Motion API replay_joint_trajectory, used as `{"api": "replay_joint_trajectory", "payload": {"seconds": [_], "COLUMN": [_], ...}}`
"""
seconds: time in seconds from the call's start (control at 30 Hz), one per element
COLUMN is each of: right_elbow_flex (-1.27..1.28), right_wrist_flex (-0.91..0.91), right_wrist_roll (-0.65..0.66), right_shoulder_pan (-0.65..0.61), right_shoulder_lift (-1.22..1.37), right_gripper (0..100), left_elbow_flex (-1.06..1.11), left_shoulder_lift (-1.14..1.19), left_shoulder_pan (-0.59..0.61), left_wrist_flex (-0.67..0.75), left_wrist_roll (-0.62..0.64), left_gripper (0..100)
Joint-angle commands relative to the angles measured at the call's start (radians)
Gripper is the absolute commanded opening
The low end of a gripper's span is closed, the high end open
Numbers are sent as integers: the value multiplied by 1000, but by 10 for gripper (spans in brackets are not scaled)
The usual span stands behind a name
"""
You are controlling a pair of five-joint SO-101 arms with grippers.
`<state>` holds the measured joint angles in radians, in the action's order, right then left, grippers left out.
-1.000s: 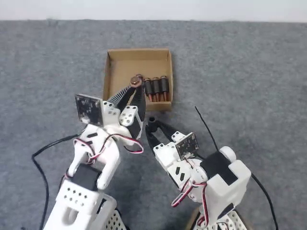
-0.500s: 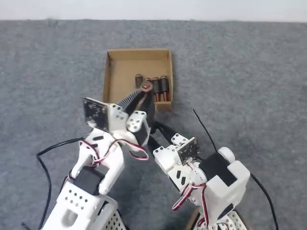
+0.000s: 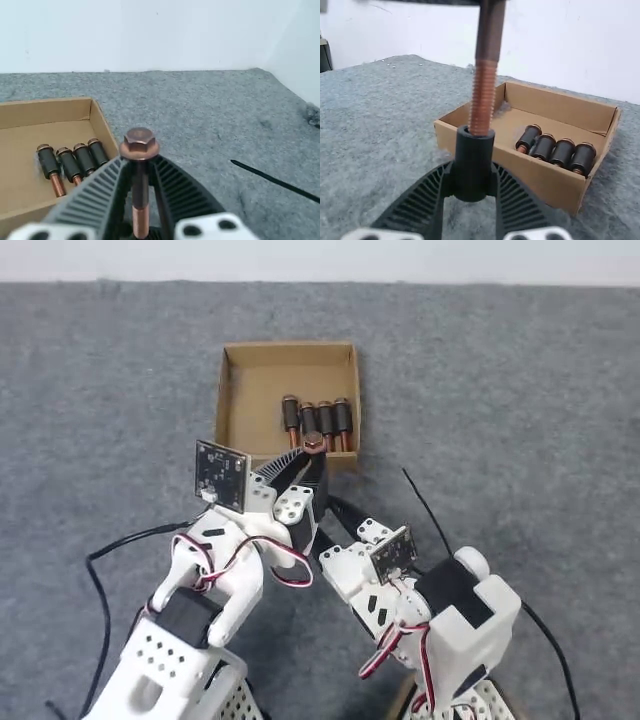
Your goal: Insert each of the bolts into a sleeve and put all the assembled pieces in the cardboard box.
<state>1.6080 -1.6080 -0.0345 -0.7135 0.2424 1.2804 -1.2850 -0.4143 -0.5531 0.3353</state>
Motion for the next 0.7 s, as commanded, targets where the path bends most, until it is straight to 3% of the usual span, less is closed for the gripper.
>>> {"api": "replay_joint_trajectory", "payload": {"seconds": [0.0,0.47,0.67], "right_elbow_flex": [-2,2,5], "right_wrist_flex": [-31,-31,-38], "right_wrist_roll": [-8,-8,-8], "right_shoulder_pan": [-5,-5,-4], "right_shoulder_lift": [-64,-64,-64], "right_gripper": [6,6,6], "left_elbow_flex": [-104,-111,-105], "left_shoulder_lift": [20,64,69], "left_shoulder_pan": [5,6,72], "left_wrist_flex": [2,0,0], "left_wrist_roll": [-51,-68,-68], "left_gripper": [12,12,12]}}
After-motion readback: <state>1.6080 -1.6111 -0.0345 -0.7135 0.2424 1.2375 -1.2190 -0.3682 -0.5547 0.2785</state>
